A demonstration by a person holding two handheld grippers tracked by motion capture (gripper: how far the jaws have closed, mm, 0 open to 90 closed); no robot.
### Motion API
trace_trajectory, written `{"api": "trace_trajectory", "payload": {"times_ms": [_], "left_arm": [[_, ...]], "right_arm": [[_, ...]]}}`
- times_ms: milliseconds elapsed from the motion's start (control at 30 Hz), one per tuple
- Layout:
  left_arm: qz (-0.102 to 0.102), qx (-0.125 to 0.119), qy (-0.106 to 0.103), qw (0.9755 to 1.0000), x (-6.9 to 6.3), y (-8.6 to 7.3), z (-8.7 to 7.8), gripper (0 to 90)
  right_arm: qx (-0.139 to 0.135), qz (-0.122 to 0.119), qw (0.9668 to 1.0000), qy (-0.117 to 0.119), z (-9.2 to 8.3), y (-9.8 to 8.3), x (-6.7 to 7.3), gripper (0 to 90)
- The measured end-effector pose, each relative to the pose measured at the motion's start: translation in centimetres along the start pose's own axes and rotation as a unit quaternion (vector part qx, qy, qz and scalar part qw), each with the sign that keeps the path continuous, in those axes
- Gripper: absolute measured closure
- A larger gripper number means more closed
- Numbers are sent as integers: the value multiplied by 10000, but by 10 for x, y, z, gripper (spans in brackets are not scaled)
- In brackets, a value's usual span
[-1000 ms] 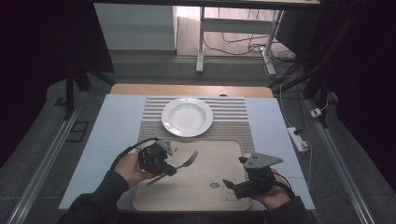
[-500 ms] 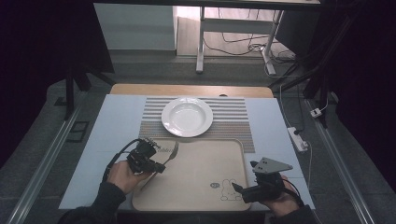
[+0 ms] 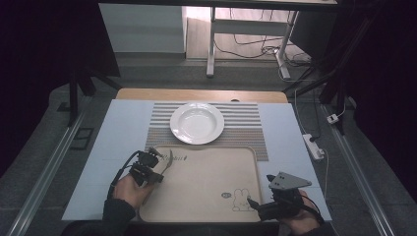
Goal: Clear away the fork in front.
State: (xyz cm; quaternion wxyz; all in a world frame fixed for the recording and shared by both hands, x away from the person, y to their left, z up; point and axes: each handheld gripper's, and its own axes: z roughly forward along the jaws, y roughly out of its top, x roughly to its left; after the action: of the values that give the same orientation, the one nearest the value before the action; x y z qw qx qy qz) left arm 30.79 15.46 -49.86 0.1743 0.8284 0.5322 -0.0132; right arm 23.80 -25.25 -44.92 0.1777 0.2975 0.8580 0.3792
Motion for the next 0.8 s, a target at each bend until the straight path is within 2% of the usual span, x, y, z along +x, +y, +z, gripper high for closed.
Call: {"api": "trace_trajectory", "payload": {"times_ms": [133, 267, 333, 367, 400, 600, 700, 800], "left_arm": [[-76, 70, 66, 9999, 2, 0, 6, 863], [-49, 35, 38, 10000, 3, -1, 7, 852], [-51, 10, -28, 10000, 4, 0, 7, 815], [-23, -9, -59, 10000, 5, 0, 6, 767], [-22, -49, -114, 9999, 7, 0, 5, 731], [99, -530, -255, 9982, 13, 7, -9, 700], [261, -693, -286, 9968, 18, 13, -11, 767], [378, -695, -348, 9963, 23, 22, -8, 890]], "right_arm": [[12, -16, 10000, -1, -1, -1, 0, 39], [25, -34, 10000, 9, 0, -1, 0, 39], [31, -42, 10000, 2, 0, -1, 0, 39], [42, -49, 10000, -1, 0, -1, 0, 39], [41, -52, 10000, 1, -1, -1, 0, 39], [22, -60, 10000, -17, -1, -1, -1, 39], [5, -44, 10000, -34, -1, -1, -1, 39], [10, -61, 10000, -50, -1, -1, -1, 39]]}}
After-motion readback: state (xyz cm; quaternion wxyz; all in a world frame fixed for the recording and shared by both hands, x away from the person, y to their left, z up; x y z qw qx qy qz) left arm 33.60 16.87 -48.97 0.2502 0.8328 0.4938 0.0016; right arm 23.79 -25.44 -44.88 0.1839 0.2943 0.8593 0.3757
